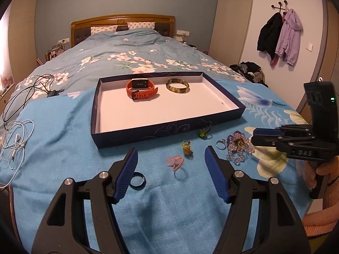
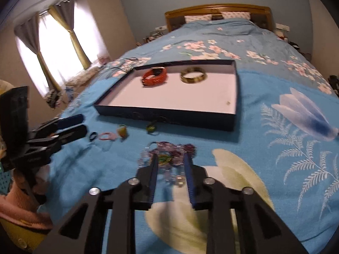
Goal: Organize jewelry
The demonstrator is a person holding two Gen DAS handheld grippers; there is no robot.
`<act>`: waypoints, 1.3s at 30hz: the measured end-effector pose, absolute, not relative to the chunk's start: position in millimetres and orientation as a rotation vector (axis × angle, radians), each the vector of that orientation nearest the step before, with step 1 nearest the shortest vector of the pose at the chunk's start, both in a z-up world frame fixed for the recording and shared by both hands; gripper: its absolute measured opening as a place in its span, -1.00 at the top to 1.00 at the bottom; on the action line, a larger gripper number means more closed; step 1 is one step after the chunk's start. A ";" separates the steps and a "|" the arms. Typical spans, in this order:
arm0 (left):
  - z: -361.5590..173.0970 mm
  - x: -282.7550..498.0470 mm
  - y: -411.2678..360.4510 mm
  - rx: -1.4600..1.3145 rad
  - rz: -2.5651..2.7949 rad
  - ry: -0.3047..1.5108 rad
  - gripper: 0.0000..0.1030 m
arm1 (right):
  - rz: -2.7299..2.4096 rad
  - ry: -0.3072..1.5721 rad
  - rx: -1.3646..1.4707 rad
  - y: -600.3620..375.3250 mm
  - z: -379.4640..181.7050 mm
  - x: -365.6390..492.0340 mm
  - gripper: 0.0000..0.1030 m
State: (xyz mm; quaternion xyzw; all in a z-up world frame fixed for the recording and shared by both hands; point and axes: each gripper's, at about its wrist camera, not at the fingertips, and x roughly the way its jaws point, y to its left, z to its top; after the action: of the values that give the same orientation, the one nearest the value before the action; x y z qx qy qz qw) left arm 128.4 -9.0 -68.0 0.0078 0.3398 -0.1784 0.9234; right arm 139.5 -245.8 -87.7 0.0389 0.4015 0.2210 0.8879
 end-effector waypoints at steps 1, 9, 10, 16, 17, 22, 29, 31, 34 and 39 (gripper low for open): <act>-68.6 128.7 -9.8 0.017 -0.370 0.699 -0.28 | 0.454 0.841 0.075 -245.2 -89.2 141.4 0.54; -70.8 128.0 -10.7 0.015 -0.376 0.706 -0.28 | 0.458 0.875 0.050 -238.5 -97.7 148.3 0.90; -70.9 128.1 -10.7 0.015 -0.375 0.706 -0.28 | 0.464 0.864 0.050 -238.7 -95.8 146.9 1.00; -71.8 127.9 -8.2 0.013 -0.375 0.707 -0.28 | 0.521 0.792 0.068 -237.4 -75.1 137.0 1.00; -71.8 127.9 -8.2 0.012 -0.375 0.708 -0.28 | 0.527 0.783 0.071 -237.2 -71.8 136.5 1.00; -71.8 127.7 -7.6 0.011 -0.376 0.707 -0.28 | 0.458 0.834 0.047 -236.1 -81.8 144.8 0.51; -74.0 129.0 -3.8 -0.005 -0.373 0.713 -0.29 | 0.425 0.902 0.009 -226.6 -101.4 150.9 0.48; -74.8 129.1 -3.8 -0.007 -0.374 0.714 -0.29 | 0.421 0.900 -0.007 -226.2 -101.3 150.1 0.63; -75.4 128.5 -3.6 -0.010 -0.373 0.716 -0.30 | 0.409 0.889 -0.023 -225.8 -100.3 147.3 0.80; -76.9 128.3 -2.5 -0.018 -0.377 0.717 -0.30 | 0.431 0.846 -0.031 -224.7 -91.7 139.0 0.88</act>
State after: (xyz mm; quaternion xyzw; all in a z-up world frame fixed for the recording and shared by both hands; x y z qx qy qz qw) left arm 128.3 -2.5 -76.9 -0.0089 0.3488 -0.1834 0.9190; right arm 139.0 -224.7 -91.7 -0.0149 0.4073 0.2076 0.8893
